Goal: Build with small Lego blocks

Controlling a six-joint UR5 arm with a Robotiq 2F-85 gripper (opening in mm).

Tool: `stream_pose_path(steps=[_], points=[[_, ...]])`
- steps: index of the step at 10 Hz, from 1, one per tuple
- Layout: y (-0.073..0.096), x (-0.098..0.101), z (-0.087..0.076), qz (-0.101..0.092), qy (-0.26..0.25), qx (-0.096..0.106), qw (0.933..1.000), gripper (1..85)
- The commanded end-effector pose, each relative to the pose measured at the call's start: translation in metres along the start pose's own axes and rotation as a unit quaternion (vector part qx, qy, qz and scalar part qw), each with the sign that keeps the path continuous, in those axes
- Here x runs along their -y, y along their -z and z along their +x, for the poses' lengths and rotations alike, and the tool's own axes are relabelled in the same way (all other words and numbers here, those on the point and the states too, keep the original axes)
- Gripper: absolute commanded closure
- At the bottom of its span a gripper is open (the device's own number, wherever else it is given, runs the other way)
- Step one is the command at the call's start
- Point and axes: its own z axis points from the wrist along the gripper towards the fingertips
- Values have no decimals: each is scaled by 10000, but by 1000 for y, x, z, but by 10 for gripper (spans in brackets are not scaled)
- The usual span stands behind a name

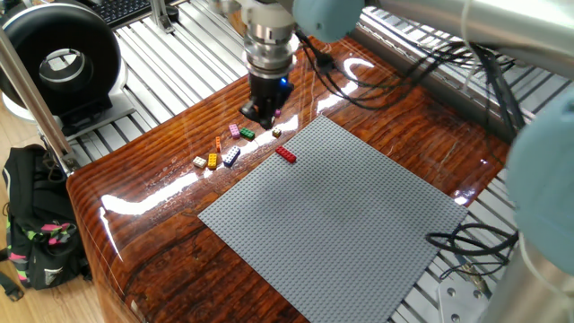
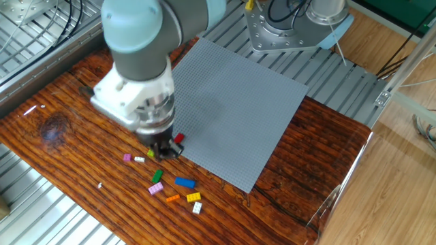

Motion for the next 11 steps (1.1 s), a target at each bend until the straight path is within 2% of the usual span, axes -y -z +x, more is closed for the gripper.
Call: stream_pose_path(steps=[1, 2, 3, 4, 5, 7, 11], points=[[-23, -3, -17, -103, 202, 38, 9997, 820], [-23, -3, -17, -109, 278, 47, 9995, 760], [-22, -11, -19, -311, 529, 35, 9981, 650], [-22, -9, -22, -335, 527, 31, 9980, 563], [-25, -7, -24, -324, 481, 51, 9983, 563], [-30, -9, -28, -344, 484, 117, 9982, 497], [-25, -17, -46, -271, -42, 264, 9993, 513]])
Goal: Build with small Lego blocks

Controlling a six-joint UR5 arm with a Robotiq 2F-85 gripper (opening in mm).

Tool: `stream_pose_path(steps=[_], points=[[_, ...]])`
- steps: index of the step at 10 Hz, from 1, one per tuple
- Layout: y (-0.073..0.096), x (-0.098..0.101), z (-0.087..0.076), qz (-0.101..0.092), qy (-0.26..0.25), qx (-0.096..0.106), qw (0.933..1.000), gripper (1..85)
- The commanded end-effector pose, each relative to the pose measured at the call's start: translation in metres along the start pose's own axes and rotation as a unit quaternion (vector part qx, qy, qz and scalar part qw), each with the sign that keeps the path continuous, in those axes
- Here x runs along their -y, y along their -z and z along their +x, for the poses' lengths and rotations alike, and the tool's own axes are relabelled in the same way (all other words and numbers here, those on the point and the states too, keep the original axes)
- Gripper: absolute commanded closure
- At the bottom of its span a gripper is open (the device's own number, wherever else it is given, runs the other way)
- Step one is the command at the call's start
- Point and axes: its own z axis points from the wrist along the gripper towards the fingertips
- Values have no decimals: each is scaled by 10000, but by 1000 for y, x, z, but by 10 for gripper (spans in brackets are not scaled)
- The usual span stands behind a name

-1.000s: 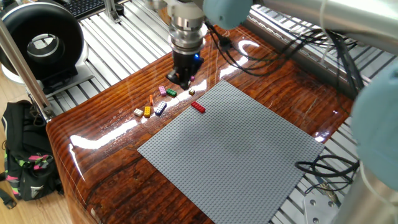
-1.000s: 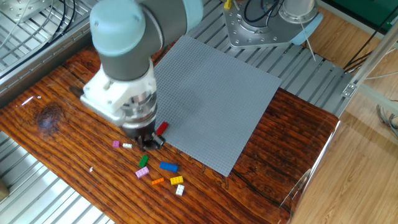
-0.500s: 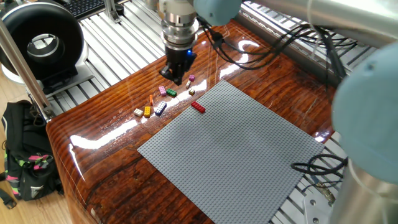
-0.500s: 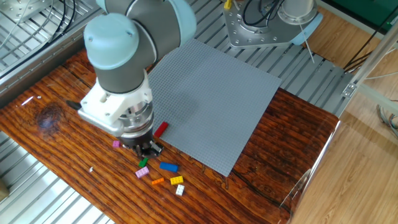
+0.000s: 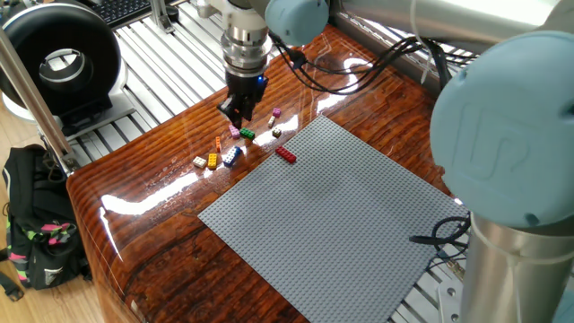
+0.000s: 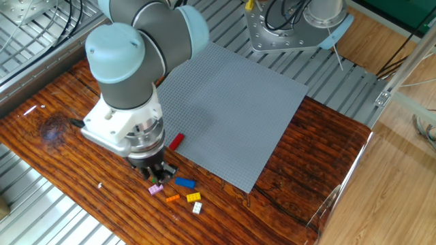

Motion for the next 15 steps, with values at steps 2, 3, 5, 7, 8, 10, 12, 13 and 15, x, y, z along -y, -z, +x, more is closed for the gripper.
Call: stream_pose_path(steps=[2, 3, 5, 7, 8, 10, 12, 13, 15], points=[[-3, 5, -17, 65, -352, 170, 9992, 477], [-4, 14, -17, 184, -413, 157, 9989, 453], [-14, 18, -20, 223, -681, 222, 9972, 447], [-21, 11, -24, 82, -807, 313, 9962, 447], [-21, 7, -25, 42, -927, 325, 9952, 453], [-23, 5, -25, 38, -1057, 335, 9938, 460], [-23, 2, -24, 27, -1142, 328, 9929, 473], [-25, 0, -21, 24, -1188, 298, 9925, 477], [-28, -4, -15, 34, -1293, 222, 9913, 487]])
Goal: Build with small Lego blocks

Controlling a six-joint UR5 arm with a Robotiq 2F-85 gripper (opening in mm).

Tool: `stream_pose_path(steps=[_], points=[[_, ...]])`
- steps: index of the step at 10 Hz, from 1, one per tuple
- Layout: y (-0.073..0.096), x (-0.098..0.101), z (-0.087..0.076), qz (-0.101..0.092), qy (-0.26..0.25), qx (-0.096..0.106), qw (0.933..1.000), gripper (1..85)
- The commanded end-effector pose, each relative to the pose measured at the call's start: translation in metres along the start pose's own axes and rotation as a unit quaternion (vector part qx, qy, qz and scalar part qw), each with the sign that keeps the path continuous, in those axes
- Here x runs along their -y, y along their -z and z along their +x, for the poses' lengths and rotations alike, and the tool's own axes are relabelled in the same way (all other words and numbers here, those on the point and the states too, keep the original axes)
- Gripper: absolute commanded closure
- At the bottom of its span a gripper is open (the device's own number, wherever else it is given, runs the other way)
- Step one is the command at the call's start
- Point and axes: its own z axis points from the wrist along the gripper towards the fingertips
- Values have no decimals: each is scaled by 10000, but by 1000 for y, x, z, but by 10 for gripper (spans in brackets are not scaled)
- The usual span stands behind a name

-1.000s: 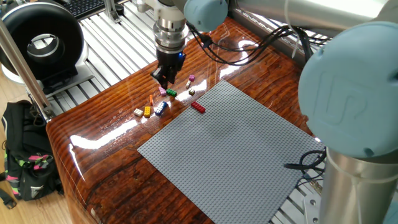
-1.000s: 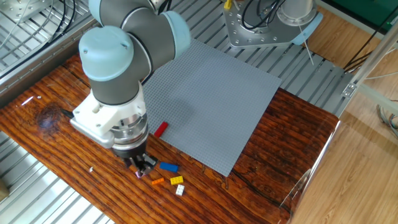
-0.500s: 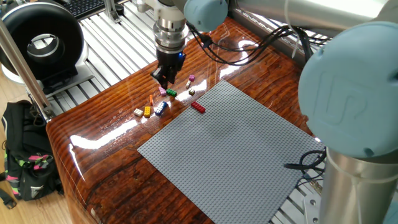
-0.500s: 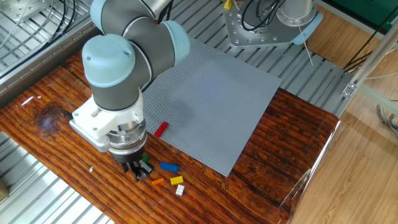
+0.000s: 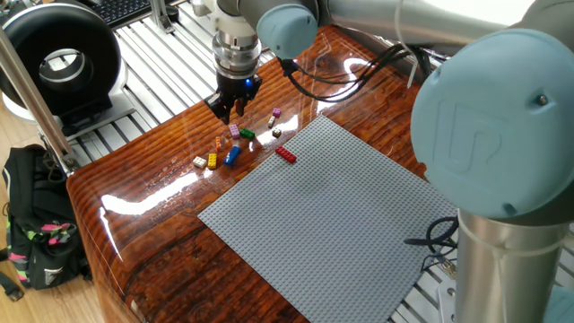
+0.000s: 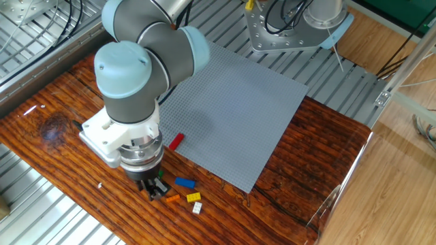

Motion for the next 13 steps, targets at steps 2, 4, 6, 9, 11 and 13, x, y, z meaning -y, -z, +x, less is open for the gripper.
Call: stream_pose_path(steps=[2, 4, 6, 9, 11, 13], points=[[-3, -2, 10, 43, -239, -103, 9997, 510], [-5, -2, 12, 53, -269, -125, 9995, 517], [-5, -1, 15, 67, -299, -185, 9994, 523], [-6, 0, 20, 75, -323, -269, 9991, 533], [-6, 0, 22, 55, -327, -294, 9990, 533], [-6, 0, 20, 31, -330, -281, 9991, 533]])
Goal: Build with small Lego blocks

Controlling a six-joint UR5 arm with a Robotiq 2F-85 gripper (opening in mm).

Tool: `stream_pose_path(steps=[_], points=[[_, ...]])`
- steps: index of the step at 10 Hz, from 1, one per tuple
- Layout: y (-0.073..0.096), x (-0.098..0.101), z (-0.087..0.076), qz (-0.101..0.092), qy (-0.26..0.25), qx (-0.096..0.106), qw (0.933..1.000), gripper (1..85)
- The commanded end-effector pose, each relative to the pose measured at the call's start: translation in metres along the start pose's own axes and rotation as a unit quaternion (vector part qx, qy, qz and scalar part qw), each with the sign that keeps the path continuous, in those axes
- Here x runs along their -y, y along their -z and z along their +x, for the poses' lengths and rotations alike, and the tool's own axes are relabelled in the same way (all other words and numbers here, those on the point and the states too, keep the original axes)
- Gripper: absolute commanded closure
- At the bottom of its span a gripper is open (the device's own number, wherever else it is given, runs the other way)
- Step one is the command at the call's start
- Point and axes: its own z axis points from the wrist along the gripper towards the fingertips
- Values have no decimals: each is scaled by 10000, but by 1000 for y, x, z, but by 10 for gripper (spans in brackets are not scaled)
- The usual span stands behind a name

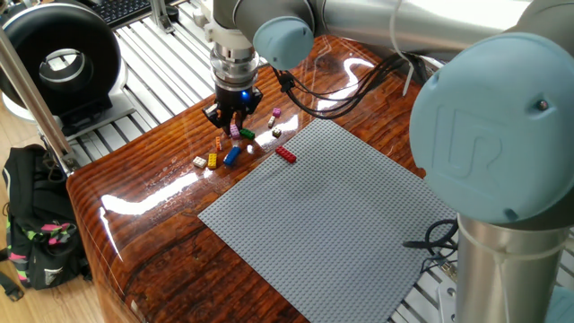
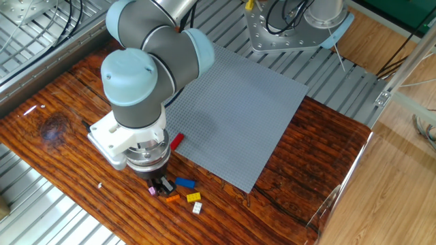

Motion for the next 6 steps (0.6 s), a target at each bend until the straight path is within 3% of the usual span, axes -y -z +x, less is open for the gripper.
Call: stream_pose_path(steps=[1, 6], points=[[2, 0, -1, -66, -56, -17, 10000, 537], [2, 2, -3, -74, -49, -10, 10000, 540]])
